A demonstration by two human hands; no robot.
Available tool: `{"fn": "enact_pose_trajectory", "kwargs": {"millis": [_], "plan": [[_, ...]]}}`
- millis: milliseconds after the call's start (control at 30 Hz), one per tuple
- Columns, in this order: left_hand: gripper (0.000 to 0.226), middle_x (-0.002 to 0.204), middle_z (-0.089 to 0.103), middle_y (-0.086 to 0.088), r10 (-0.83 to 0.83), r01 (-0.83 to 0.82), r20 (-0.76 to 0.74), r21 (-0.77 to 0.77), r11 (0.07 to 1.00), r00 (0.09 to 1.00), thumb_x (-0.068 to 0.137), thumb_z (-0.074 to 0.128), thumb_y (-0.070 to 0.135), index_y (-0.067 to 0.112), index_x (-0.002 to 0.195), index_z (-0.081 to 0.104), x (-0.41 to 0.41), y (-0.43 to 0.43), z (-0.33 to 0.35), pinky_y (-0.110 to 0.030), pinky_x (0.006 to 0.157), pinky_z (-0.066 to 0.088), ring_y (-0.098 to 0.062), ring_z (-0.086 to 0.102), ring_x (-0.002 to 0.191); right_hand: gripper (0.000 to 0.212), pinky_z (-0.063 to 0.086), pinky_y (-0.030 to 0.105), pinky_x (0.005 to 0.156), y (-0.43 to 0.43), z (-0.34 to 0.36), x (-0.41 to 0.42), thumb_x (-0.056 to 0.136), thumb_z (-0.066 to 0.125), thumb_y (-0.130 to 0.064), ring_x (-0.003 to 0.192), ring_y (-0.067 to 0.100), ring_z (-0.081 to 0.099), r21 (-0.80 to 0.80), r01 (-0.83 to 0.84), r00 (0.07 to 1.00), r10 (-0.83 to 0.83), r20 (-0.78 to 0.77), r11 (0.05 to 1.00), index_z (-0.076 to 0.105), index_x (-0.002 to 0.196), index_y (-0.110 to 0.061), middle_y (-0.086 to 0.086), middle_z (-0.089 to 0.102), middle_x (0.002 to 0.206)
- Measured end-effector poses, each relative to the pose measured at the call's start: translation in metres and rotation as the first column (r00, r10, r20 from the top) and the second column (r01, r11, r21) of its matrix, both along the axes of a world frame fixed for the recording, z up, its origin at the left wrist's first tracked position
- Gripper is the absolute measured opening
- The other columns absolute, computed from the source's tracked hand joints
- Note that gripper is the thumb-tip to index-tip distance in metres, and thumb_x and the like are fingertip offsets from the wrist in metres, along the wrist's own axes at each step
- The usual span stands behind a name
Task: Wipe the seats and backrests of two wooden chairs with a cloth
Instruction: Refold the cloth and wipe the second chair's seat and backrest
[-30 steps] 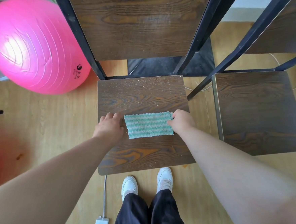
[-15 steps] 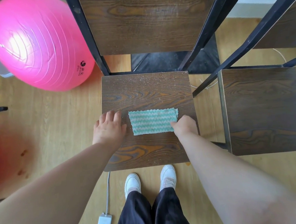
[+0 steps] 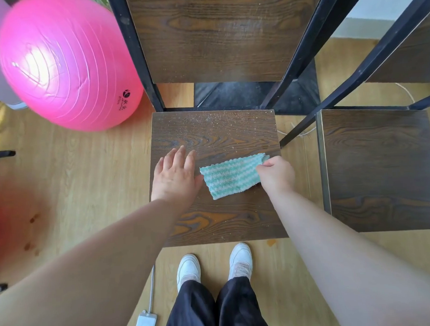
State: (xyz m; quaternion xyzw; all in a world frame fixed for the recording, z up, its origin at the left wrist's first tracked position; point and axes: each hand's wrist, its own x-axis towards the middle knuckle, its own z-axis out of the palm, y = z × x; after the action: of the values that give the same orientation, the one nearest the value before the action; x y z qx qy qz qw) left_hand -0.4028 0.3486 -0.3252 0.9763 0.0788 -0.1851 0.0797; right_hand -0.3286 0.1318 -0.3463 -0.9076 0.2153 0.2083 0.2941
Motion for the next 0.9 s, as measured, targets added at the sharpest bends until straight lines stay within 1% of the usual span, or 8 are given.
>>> {"fn": "enact_pose_trajectory", "kwargs": {"millis": [100, 200, 267, 367, 467, 567, 733, 900], "plan": [[0.063, 0.162, 0.01, -0.004, -0.003, 0.003, -0.002, 0.01, 1.0, 1.0, 0.101, 0.03, 0.049, 0.022, 0.154, 0.01, -0.001, -0.003, 0.002, -0.041, 0.121, 0.01, -0.024, 0.006, 0.149, 0.022, 0.047, 0.025, 0.072, 0.01, 0.009, -0.006, 0.089, 0.061, -0.016, 0.088, 0.013, 0.059, 0.15, -0.025, 0.997, 0.014, 0.07, 0.988, 0.066, 0.11, -0.018, -0.004, 0.066, 0.102], [0.065, 0.162, 0.01, -0.004, 0.009, -0.009, -0.015, -0.002, 1.0, 1.0, 0.1, 0.03, 0.051, 0.022, 0.154, 0.008, -0.006, -0.004, 0.0, -0.041, 0.121, 0.011, -0.024, 0.006, 0.149, 0.021, 0.046, 0.023, 0.074, 0.026, 0.003, -0.021, 0.091, 0.063, -0.019, 0.092, 0.013, 0.061, 0.217, -0.185, 0.982, 0.173, 0.073, 0.958, 0.067, 0.112, -0.019, -0.004, 0.067, 0.104], [0.065, 0.162, 0.011, -0.004, 0.026, -0.026, -0.014, -0.019, 0.999, 1.0, 0.1, 0.033, 0.051, 0.023, 0.154, 0.009, -0.01, -0.003, -0.004, -0.041, 0.121, 0.012, -0.024, 0.007, 0.148, 0.024, 0.05, 0.026, 0.08, 0.034, -0.007, -0.03, 0.092, 0.063, -0.023, 0.096, 0.013, 0.061, 0.24, -0.294, 0.954, 0.297, 0.025, 0.925, 0.067, 0.115, -0.021, -0.004, 0.066, 0.107], [0.066, 0.162, 0.012, -0.003, 0.037, -0.037, -0.015, -0.015, 0.999, 0.999, 0.099, 0.036, 0.05, 0.023, 0.154, 0.01, -0.017, -0.001, -0.01, -0.041, 0.121, 0.013, -0.024, 0.009, 0.148, 0.027, 0.057, 0.037, 0.085, 0.043, -0.02, -0.039, 0.092, 0.062, -0.026, 0.096, 0.016, 0.065, 0.302, -0.315, 0.936, 0.347, -0.059, 0.9, 0.067, 0.117, -0.023, -0.001, 0.067, 0.111], [0.067, 0.162, 0.012, -0.003, 0.045, -0.045, -0.02, -0.004, 0.999, 0.999, 0.099, 0.035, 0.051, 0.023, 0.154, 0.01, -0.021, 0.001, -0.015, -0.041, 0.121, 0.013, -0.023, 0.009, 0.148, 0.023, 0.057, 0.04, 0.082, 0.047, -0.026, -0.04, 0.094, 0.058, -0.02, 0.094, 0.019, 0.066, 0.194, -0.306, 0.951, 0.308, 0.022, 0.932, 0.067, 0.115, -0.019, 0.004, 0.067, 0.113], [0.067, 0.162, 0.012, -0.002, 0.065, -0.065, -0.015, -0.017, 0.998, 0.998, 0.099, 0.035, 0.051, 0.024, 0.154, 0.009, -0.025, 0.001, -0.018, -0.041, 0.121, 0.014, -0.023, 0.009, 0.148, 0.028, 0.056, 0.036, 0.081, 0.055, -0.028, -0.037, 0.095, 0.06, -0.025, 0.099, 0.021, 0.062, 0.035, -0.345, 0.937, 0.343, 0.067, 0.938, 0.061, 0.121, -0.017, 0.005, 0.061, 0.12], [0.067, 0.162, 0.011, -0.001, 0.093, -0.093, -0.009, -0.03, 0.995, 0.996, 0.099, 0.035, 0.051, 0.023, 0.154, 0.009, -0.027, -0.001, -0.029, -0.04, 0.121, 0.013, -0.022, 0.008, 0.148, 0.042, 0.052, 0.035, 0.075, 0.072, -0.04, -0.037, 0.092, 0.062, -0.037, 0.102, 0.03, 0.061, -0.145, -0.487, 0.871, 0.492, 0.0, 0.862, 0.047, 0.128, -0.021, 0.006, 0.048, 0.127], [0.067, 0.162, 0.011, -0.002, 0.105, -0.106, -0.021, -0.02, 0.994, 0.994, 0.099, 0.036, 0.051, 0.023, 0.154, 0.01, -0.027, -0.002, -0.04, -0.04, 0.121, 0.012, -0.022, 0.008, 0.148, 0.027, 0.052, 0.035, 0.076, 0.068, -0.054, -0.036, 0.096, 0.056, -0.026, 0.101, 0.03, 0.061, -0.221, -0.519, 0.833, 0.547, 0.087, 0.826, 0.049, 0.122, -0.022, 0.006, 0.052, 0.123]]}}
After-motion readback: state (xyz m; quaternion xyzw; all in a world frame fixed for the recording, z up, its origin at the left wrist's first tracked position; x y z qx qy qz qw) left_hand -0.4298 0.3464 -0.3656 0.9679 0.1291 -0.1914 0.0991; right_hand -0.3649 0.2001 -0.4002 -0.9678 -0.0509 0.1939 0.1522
